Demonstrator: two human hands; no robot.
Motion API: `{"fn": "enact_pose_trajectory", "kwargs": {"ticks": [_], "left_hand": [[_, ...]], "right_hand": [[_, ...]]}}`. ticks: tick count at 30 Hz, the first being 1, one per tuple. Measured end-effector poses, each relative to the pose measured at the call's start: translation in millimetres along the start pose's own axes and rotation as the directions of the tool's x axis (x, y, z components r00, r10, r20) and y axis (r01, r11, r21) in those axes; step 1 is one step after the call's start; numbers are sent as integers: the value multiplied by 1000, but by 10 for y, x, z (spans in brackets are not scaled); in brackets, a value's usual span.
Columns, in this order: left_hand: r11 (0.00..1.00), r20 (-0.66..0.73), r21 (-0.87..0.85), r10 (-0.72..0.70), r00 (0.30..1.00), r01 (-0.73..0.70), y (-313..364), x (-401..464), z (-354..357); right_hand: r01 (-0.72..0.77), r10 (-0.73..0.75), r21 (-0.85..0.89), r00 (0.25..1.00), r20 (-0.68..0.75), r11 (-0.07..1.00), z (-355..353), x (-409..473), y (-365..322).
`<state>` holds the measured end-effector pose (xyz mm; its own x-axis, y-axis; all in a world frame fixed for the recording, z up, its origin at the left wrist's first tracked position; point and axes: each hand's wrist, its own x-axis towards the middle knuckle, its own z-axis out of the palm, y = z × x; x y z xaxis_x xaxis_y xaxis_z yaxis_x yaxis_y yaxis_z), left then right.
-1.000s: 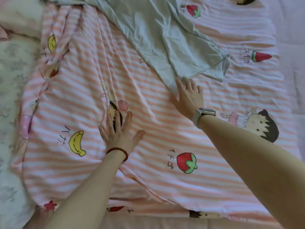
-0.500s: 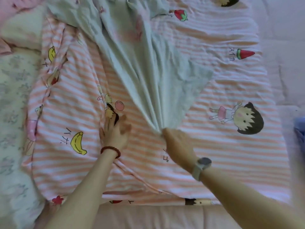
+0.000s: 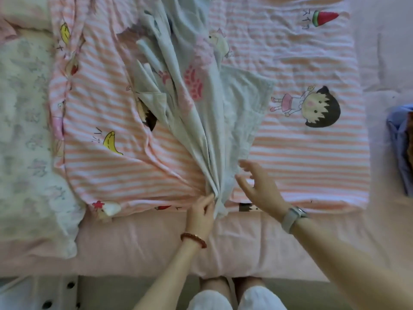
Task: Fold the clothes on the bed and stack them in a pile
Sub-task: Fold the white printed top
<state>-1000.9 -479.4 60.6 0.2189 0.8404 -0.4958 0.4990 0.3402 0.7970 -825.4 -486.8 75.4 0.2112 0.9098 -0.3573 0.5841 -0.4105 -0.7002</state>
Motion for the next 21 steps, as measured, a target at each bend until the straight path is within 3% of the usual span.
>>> {"fn": "enact_pose_trajectory", "kwargs": {"ticks": [3,6,10,12,13,16,18,21], "left_hand": [[983,-15,-30,-184,983,183,-317,-443,-194],[973,-41,37,-225,973,226,-491,-515,-488],[957,102,254,-168,980,137,-479,-253,-751],[971,72,235,-59,996,41,-366,-61,-840],[978,-9,207,-30,1000,31,-301,26,-871],[979,-274,164,-74,959,123,-139,298,-937],[984,-324,105,-104,940,145,-41,488,-933],[995,-312,65,-45,949,69,129,794,-893]], "right_hand": [[43,-43,-29,999,-4,999,49,455,-244],[40,-37,-98,999,30,994,332,892,-487],[-161,160,38,987,34,986,676,1027,-661],[-100,101,20,995,-27,995,725,840,-645],[-61,60,-24,998,-6,998,713,663,-598],[1,43,-191,973,225,982,630,-29,-186],[-12,133,-307,917,376,952,521,-471,143],[-34,275,-418,801,532,908,378,-845,449]]}}
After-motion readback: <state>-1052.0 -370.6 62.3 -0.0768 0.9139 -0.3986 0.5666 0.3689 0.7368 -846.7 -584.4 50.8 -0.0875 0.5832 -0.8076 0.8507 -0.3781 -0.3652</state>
